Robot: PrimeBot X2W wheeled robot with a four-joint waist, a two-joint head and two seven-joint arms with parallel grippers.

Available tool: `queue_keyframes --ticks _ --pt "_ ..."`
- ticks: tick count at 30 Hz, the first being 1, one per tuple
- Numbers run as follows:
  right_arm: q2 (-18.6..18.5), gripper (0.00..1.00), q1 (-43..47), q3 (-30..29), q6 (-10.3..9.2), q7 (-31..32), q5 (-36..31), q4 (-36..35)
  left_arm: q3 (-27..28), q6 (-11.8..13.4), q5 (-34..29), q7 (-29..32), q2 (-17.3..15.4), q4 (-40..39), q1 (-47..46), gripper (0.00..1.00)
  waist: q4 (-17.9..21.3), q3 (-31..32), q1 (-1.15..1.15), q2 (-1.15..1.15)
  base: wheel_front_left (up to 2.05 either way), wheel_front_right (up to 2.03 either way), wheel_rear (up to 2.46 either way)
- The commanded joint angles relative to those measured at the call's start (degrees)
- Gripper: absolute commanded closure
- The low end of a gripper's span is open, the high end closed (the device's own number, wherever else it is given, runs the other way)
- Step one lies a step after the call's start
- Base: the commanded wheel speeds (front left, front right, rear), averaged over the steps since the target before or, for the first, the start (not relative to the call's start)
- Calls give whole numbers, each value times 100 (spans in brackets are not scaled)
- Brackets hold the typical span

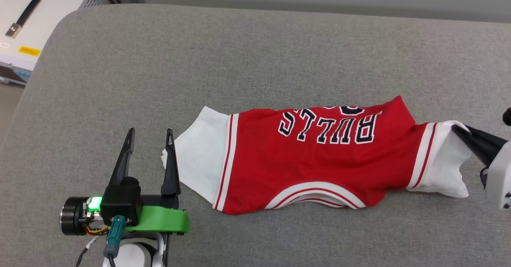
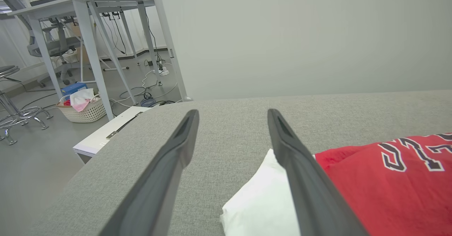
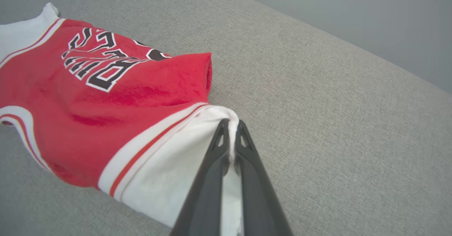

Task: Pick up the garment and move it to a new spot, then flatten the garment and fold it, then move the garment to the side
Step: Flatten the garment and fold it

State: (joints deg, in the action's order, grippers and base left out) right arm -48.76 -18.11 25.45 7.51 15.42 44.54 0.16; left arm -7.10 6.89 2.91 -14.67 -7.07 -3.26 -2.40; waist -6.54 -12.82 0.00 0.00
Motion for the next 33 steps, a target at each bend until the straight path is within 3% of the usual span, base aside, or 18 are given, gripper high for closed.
queue_keyframes --ticks 1,13,19,25,26,33 --pt "36 100 -159 -96 -2 74 9 127 13 -38 -50 -33 40 -26 -82 0 -70 -211 0 0 0 0 0" --pt "537 100 -1925 263 -2 195 -561 2102 -44 -164 -108 -33 200 -82 -664 0 -452 -1083 0 0 0 0 0" --pt "847 100 -2541 705 -2 193 -863 3338 -53 -184 -121 -33 255 -51 -759 0 -531 -1191 0 0 0 0 0" --pt "1057 100 -2719 1140 -2 -222 -625 3770 -16 -173 -151 -33 280 37 -745 0 -478 -1059 0 0 0 0 0" --pt "1035 0 -2714 1172 -2 -401 -588 3797 -16 -178 -157 -33 283 56 -729 0 -464 -995 0 0 0 0 0" --pt "703 0 -2460 1139 -2 -1576 -469 3517 65 -183 -191 -33 224 121 -487 0 -265 -452 0 0 0 0 0"
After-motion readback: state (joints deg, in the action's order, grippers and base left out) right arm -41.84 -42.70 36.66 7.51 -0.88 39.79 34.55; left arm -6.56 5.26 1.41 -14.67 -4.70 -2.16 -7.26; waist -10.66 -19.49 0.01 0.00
